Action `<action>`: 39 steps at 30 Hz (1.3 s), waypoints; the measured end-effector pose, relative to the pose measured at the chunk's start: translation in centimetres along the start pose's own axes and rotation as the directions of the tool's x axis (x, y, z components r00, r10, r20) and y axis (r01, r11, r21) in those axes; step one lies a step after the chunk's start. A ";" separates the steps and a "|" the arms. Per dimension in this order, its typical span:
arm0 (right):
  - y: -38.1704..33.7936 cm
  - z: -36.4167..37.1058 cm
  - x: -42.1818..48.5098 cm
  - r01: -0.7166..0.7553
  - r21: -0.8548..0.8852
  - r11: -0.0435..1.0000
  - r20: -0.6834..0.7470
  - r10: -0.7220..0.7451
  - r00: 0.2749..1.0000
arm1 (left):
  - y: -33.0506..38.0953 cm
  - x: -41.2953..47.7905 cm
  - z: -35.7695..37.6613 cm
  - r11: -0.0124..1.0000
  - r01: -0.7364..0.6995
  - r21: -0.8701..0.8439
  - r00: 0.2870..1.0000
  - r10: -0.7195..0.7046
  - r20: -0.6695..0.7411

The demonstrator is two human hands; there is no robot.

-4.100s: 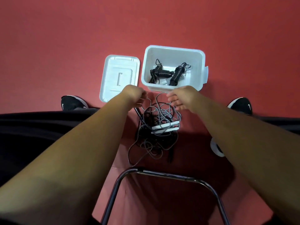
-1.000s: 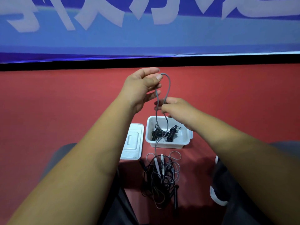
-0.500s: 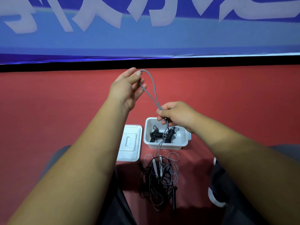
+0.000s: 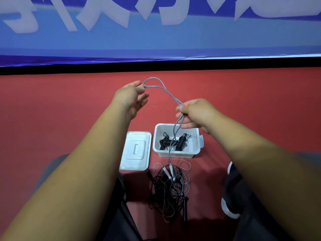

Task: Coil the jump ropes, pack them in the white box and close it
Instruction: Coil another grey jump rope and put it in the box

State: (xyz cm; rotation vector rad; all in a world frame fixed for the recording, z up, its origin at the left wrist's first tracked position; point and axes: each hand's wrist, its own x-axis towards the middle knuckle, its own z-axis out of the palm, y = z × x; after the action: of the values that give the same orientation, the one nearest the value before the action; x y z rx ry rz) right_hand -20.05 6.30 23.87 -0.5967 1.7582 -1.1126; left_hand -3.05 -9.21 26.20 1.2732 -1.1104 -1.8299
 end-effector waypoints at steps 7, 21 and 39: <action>-0.9 0.0 0.2 0.042 0.203 0.978 -0.066 -0.029 0.997 | -2.6 -1.0 1.4 0.773 -0.059 0.632 0.949 -0.153 0.275; -2.8 -1.2 0.0 0.149 0.680 0.718 -0.130 -0.081 0.988 | -5.1 -1.8 2.0 0.501 -0.345 0.794 0.839 -0.216 0.500; -0.5 -0.9 0.0 -0.162 -0.020 0.987 0.060 0.163 0.985 | -1.4 -4.5 3.6 0.934 -0.099 0.343 0.917 -0.048 0.395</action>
State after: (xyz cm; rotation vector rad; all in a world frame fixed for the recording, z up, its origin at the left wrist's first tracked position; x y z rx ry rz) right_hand -20.93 6.47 24.42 -0.4818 1.7309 -0.9597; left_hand -5.03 -3.75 27.42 1.0874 -1.7417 -1.9817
